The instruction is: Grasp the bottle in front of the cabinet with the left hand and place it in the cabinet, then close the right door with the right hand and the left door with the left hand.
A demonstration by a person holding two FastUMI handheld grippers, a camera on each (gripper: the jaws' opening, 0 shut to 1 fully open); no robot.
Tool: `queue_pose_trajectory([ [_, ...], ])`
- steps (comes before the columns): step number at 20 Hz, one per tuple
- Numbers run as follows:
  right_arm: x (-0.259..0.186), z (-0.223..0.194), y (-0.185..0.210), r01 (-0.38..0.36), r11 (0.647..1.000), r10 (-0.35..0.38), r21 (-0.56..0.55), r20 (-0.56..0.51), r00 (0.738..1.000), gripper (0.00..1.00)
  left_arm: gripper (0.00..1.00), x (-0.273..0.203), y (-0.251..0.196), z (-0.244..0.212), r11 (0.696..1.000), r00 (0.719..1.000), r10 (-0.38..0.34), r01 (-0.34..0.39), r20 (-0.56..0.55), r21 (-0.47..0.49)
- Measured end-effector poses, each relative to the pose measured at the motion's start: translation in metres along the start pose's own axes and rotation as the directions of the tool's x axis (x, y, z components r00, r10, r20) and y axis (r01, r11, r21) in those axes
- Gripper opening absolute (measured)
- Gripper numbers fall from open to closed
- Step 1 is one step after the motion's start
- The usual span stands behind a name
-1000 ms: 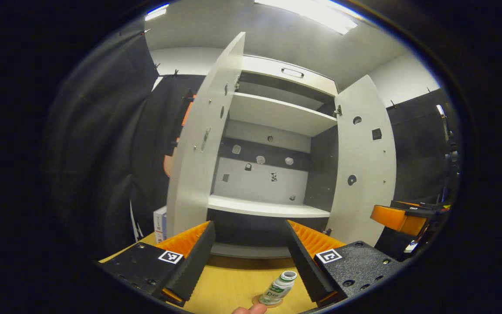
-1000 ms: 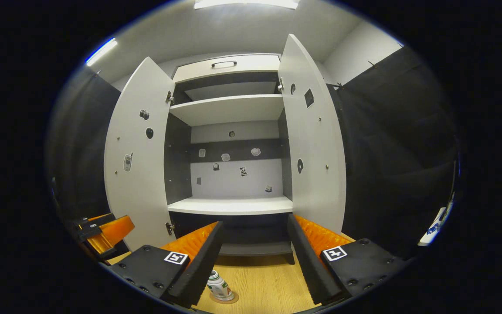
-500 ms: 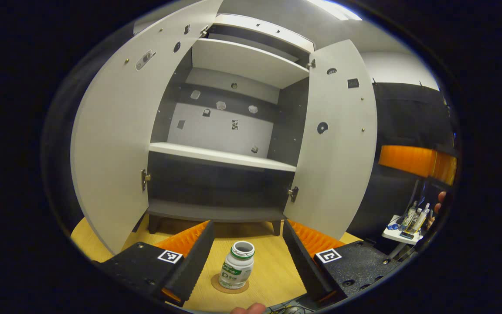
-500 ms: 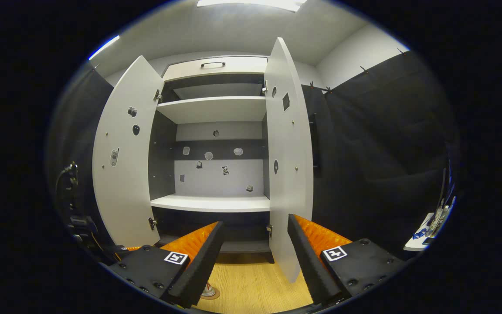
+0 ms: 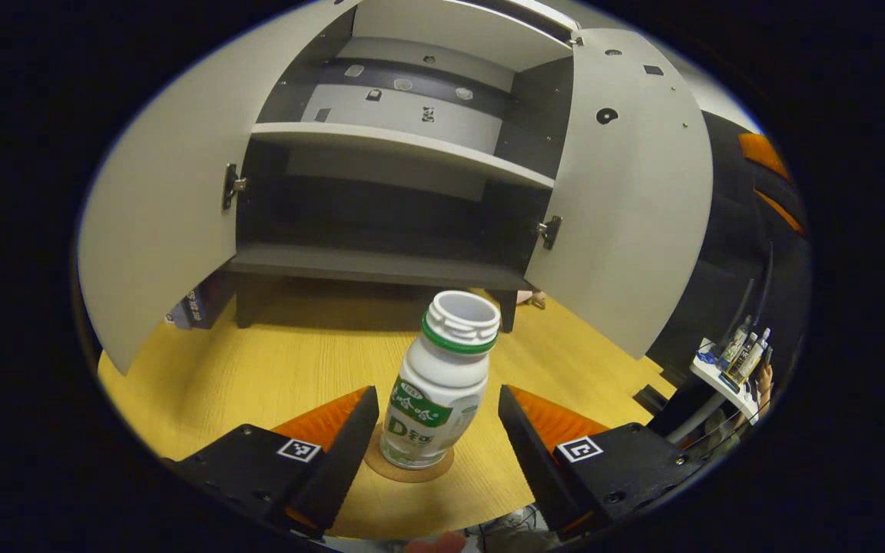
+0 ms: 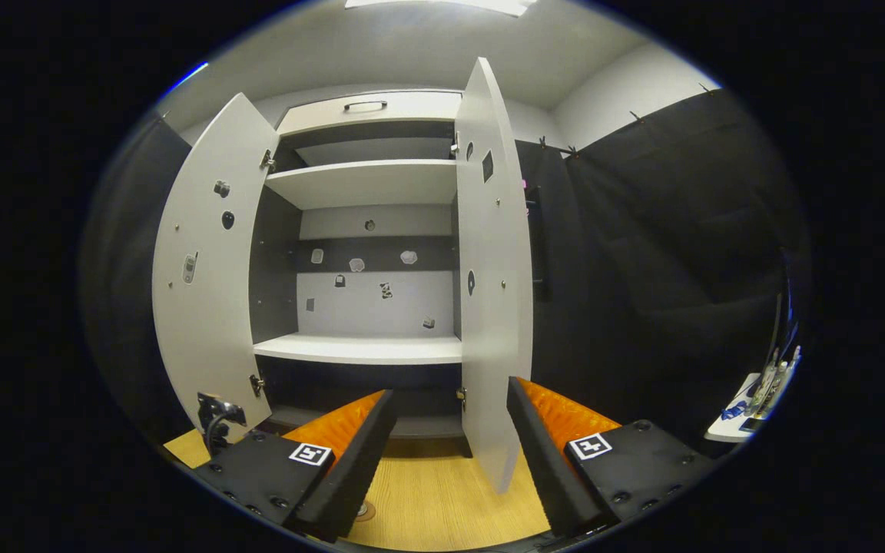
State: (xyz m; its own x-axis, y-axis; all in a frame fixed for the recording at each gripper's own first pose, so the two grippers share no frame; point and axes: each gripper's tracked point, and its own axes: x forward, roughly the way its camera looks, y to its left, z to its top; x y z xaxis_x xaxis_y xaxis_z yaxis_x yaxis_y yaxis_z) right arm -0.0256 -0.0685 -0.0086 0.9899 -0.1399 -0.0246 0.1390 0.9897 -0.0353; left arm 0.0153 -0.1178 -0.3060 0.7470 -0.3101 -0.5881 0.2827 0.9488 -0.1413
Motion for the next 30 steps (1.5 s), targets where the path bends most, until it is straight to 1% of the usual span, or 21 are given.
queue_pose_trajectory([
  [3, 0.002, -0.003, 0.001, 0.000, 1.000, 0.000, -0.005, -0.009, 1.000, 0.96, 0.96, 0.014, 0.003, -0.022, 0.999, 0.999, -0.022, 0.023, -0.045, 0.024],
  [5, 0.003, -0.004, 0.000, 0.002, 1.000, -0.002, -0.005, -0.014, 1.000, 0.96, 0.94, 0.018, 0.004, -0.020, 0.999, 0.999, -0.044, 0.044, -0.011, 0.003],
  [6, 0.004, -0.005, 0.000, 0.006, 1.000, -0.006, -0.006, -0.014, 1.000, 0.97, 0.85, 0.018, 0.006, -0.015, 0.999, 0.999, -0.043, 0.043, 0.018, -0.018],
  [7, 0.005, -0.004, -0.001, 0.010, 1.000, -0.010, -0.008, -0.014, 1.000, 0.96, 0.82, 0.020, 0.007, -0.014, 0.998, 0.998, -0.051, 0.052, 0.035, -0.040],
  [8, 0.006, -0.005, -0.001, 0.011, 1.000, -0.011, -0.008, -0.016, 1.000, 0.96, 0.77, 0.016, 0.007, -0.009, 0.997, 0.997, -0.052, 0.055, 0.052, -0.049],
  [10, 0.008, -0.007, 0.001, 0.008, 1.000, -0.008, -0.005, -0.021, 1.000, 0.96, 0.72, 0.007, 0.010, 0.012, 0.998, 0.994, -0.046, 0.050, 0.103, -0.043],
  [12, 0.010, -0.008, 0.003, 0.004, 1.000, -0.004, -0.004, -0.025, 1.000, 0.97, 0.72, -0.010, 0.006, 0.055, 0.999, 0.981, -0.039, 0.044, 0.192, -0.020],
  [14, 0.013, -0.009, 0.006, -0.004, 1.000, 0.004, 0.002, -0.031, 1.000, 0.96, 0.71, -0.027, 0.003, 0.105, 1.000, 0.962, -0.017, 0.019, 0.273, -0.005],
  [16, 0.015, -0.010, 0.009, -0.012, 1.000, 0.012, 0.012, -0.034, 0.999, 0.96, 0.71, -0.043, 0.000, 0.153, 1.000, 0.944, 0.001, -0.001, 0.329, -0.001],
  [18, 0.016, -0.009, 0.008, -0.015, 1.000, 0.015, 0.018, -0.032, 0.999, 0.96, 0.71, -0.055, -0.006, 0.202, 1.000, 0.926, -0.002, 0.001, 0.378, 0.003],
  [22, 0.014, -0.003, -0.006, 0.018, 1.000, -0.018, 0.022, -0.009, 1.000, 0.96, 0.71, -0.074, -0.010, 0.293, 1.000, 0.878, 0.002, -0.009, 0.478, 0.013],
  [24, 0.013, -0.002, -0.016, 0.045, 0.998, -0.045, 0.032, -0.004, 0.999, 0.96, 0.71, -0.074, -0.007, 0.326, 1.000, 0.874, 0.013, -0.016, 0.486, 0.003],
  [26, 0.011, -0.001, -0.027, 0.069, 0.996, -0.069, 0.048, -0.001, 0.998, 0.97, 0.71, -0.064, -0.006, 0.360, 1.000, 0.872, 0.017, -0.014, 0.489, -0.011],
  [29, 0.007, 0.001, -0.047, 0.107, 0.993, -0.107, 0.051, 0.004, 0.994, 0.96, 0.71, -0.038, 0.002, 0.416, 0.999, 0.865, 0.035, -0.045, 0.500, 0.008],
  [30, 0.006, 0.001, -0.054, 0.122, 0.991, -0.122, 0.049, 0.005, 0.992, 0.96, 0.71, -0.025, 0.005, 0.428, 0.999, 0.870, 0.042, -0.054, 0.491, 0.009],
])
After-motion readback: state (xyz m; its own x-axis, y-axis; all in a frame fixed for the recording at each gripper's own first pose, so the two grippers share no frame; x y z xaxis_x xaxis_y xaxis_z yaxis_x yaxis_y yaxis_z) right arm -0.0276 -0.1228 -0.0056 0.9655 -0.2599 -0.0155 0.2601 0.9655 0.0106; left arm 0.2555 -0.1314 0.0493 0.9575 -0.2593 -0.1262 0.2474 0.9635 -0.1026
